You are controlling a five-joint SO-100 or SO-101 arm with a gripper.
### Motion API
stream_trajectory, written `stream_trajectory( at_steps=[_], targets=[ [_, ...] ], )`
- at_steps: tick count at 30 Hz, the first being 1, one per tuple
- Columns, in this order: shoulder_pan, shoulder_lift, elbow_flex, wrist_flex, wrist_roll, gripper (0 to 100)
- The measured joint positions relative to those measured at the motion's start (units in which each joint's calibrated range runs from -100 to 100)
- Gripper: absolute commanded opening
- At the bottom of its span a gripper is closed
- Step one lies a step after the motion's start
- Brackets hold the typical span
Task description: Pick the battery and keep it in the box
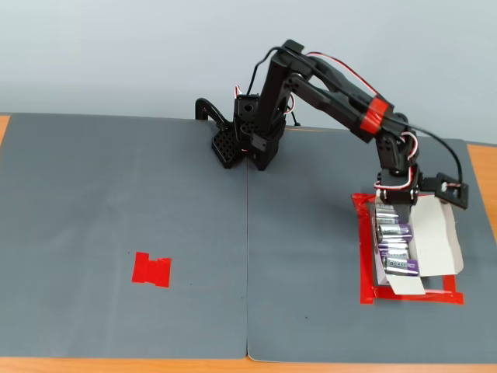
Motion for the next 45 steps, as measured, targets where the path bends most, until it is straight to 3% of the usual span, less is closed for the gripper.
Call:
stream_trajectory(
  at_steps=[13,35,45],
  targets=[
    [11.35,-18.95,1.8,0.17,0.0,2],
    [43.26,-64.06,37.0,0.17,-1.61,2],
    [51.36,-88.45,58.91,0.17,-3.61,2]
  ],
)
